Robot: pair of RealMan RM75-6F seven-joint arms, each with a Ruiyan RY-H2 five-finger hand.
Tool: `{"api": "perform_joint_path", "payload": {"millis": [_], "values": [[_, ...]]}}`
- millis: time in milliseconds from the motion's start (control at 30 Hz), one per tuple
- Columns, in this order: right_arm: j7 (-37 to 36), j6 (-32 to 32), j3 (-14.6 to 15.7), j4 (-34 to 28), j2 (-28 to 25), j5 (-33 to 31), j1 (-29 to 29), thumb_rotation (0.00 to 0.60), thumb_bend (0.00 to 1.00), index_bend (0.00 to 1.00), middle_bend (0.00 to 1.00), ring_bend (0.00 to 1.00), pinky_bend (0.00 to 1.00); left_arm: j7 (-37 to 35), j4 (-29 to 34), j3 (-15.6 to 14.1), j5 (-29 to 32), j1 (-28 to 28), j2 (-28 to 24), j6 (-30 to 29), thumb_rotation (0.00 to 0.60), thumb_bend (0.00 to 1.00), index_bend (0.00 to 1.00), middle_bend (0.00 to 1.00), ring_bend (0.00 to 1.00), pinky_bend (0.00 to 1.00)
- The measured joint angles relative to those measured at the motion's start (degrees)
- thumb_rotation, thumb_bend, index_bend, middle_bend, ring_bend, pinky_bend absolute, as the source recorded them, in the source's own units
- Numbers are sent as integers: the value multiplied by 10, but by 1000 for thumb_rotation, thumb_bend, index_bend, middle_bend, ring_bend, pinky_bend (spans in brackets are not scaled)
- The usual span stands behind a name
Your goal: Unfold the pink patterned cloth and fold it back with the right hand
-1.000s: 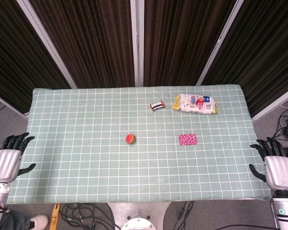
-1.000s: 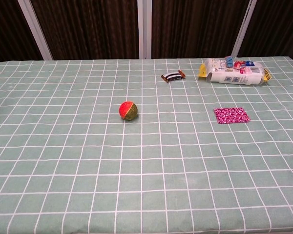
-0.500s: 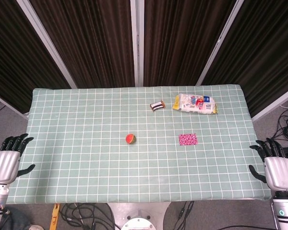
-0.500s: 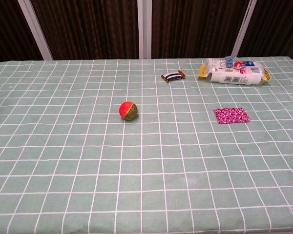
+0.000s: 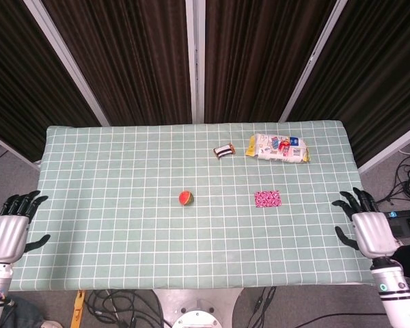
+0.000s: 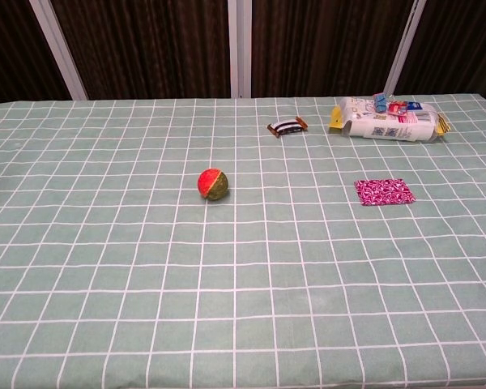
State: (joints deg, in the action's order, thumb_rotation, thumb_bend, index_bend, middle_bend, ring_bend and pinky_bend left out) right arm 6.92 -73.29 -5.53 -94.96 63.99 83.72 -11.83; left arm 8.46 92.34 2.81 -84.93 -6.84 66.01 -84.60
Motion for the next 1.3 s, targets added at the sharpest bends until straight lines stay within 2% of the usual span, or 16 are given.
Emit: {"api": "perform_joint_path", "payload": {"millis": [100, 267, 367, 567, 767, 933, 1033, 1300], "values": [[17, 56, -8, -5, 5, -19, -34, 599, 371, 271, 46, 0, 0, 2, 1, -1, 0, 0, 0, 1, 600, 42, 248, 247, 187, 156], [46, 154, -28, 14, 41, -85, -101, 577, 379, 274, 11, 0, 0, 2, 2, 0, 3, 1, -1, 1, 600, 42, 248, 247, 188, 156], [60, 203, -38, 49, 75, -130, -138, 557, 377, 277, 8, 0, 0, 0, 3, -1, 4, 2, -1, 3, 600, 42, 248, 248, 187, 155], [74, 287, -47, 129, 140, -194, -201, 556, 375, 275, 5, 0, 0, -2, 5, -3, 5, 3, -4, 3, 600, 42, 248, 247, 187, 156], [76, 335, -49, 199, 193, -228, -245, 549, 376, 275, 1, 0, 0, -4, 7, -3, 6, 5, -7, 4, 600, 43, 248, 247, 187, 156], [78, 357, -43, 239, 223, -251, -268, 440, 400, 276, 0, 0, 0, -4, 7, -2, 10, 4, -7, 7, 600, 42, 248, 248, 188, 156], [70, 363, -39, 254, 229, -257, -271, 396, 417, 276, 0, 0, 0, -5, 6, -2, 11, 3, -7, 9, 600, 42, 248, 248, 187, 155], [41, 378, -29, 285, 234, -266, -271, 387, 433, 276, 0, 0, 0, -4, 3, -1, 12, 0, -4, 14, 600, 42, 248, 247, 188, 156]]}}
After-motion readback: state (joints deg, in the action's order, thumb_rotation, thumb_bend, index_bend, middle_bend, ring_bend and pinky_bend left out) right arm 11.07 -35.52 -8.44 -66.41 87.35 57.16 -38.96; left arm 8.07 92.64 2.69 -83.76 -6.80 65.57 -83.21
